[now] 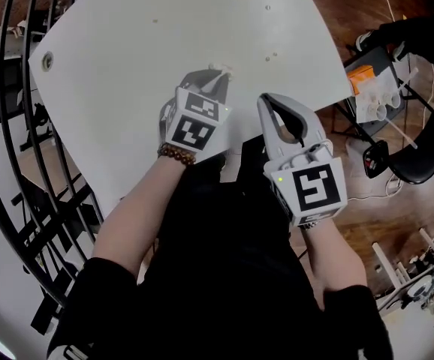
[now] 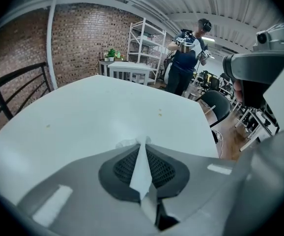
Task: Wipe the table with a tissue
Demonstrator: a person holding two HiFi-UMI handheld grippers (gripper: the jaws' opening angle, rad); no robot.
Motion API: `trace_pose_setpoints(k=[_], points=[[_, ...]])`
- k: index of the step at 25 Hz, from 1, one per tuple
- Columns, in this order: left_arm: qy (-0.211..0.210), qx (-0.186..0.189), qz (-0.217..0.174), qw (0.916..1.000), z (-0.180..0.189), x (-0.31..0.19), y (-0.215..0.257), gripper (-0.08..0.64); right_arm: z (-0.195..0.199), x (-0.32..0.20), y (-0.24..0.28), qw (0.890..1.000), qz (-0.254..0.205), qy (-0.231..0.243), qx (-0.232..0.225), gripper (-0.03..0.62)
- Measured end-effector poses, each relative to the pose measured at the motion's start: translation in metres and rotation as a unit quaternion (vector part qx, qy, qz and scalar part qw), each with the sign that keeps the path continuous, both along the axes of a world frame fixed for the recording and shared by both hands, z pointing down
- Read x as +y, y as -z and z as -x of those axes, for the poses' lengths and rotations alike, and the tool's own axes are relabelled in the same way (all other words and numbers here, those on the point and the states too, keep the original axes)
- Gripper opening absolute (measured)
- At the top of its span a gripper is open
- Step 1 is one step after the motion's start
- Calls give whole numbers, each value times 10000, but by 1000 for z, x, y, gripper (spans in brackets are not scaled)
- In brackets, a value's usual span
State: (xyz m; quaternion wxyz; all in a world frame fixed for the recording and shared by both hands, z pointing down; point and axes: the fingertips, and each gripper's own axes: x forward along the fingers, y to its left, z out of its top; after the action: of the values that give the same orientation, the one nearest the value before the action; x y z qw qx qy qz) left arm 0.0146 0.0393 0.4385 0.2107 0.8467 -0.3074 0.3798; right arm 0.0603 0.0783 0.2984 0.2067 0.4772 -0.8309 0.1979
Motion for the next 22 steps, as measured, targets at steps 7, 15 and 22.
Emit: trace_pose_setpoints(k=[7,15,22], points=[[244,-70,23,9997,7,-2,3,23,-4,-8,0,9995,4,282,-141,-12],[373,0,61,9993,-17,-7,3,22,-31,-23,-11,9988,75,411,-266,-12],[281,59,48,9996,-40,-7,9,23,-49,-35,-17,9984,121,467,-307,-12]])
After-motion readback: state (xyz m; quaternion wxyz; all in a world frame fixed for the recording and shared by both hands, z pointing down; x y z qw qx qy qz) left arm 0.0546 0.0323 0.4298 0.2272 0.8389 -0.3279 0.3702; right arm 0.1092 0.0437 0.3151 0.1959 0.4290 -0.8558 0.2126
